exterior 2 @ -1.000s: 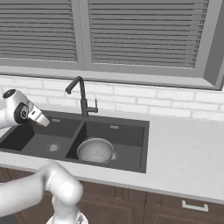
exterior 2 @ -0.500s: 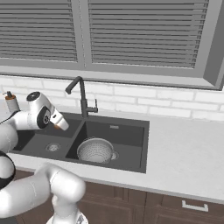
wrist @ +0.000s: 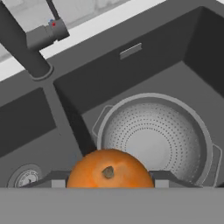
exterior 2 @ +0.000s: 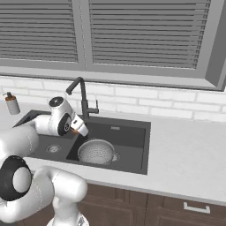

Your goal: Put the colander in the sink, put the tangerine in the colander, and turn on the sink faucet and pour water over the colander.

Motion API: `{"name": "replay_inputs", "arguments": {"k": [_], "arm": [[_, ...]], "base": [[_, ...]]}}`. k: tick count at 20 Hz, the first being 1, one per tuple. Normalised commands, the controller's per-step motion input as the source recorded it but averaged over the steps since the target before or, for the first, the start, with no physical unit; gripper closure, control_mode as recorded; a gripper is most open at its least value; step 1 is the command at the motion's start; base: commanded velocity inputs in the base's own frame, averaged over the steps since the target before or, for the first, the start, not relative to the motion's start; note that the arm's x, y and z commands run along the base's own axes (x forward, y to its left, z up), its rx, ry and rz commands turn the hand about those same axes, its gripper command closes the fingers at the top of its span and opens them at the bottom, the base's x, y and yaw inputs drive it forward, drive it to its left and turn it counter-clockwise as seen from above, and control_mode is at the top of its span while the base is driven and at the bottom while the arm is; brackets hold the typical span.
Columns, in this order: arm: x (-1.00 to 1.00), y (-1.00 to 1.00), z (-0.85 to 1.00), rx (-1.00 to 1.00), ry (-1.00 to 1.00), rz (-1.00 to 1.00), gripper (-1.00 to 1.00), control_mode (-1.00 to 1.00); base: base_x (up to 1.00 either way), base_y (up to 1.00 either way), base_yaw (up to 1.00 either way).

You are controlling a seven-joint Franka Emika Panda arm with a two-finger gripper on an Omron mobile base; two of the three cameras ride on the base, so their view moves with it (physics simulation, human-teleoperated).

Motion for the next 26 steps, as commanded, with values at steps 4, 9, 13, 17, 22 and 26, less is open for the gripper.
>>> {"name": "replay_inputs", "arguments": {"k": [4, 9, 13, 17, 22, 26], "arm": [[-0.22, -0.80, 0.00, 0.00, 0.00, 0.02, 1.00, -1.00], [-0.07, -0.70, 0.00, 0.01, 0.00, 0.04, 1.00, -1.00], [0.00, -0.47, -0.03, 0.00, 0.06, 0.09, 1.00, -1.00], [0.00, -0.34, -0.09, 0.00, 0.14, 0.14, 1.00, -1.00], [0.00, -0.11, -0.07, 0.00, 0.14, 0.18, 1.00, -1.00], [0.00, 0.00, -0.04, 0.00, 0.11, 0.12, 1.00, -1.00]], "base": [[0.00, 0.00, 0.00], [0.00, 0.00, 0.00], [0.00, 0.00, 0.00], [0.00, 0.00, 0.00], [0.00, 0.00, 0.00], [0.00, 0.00, 0.00]]}}
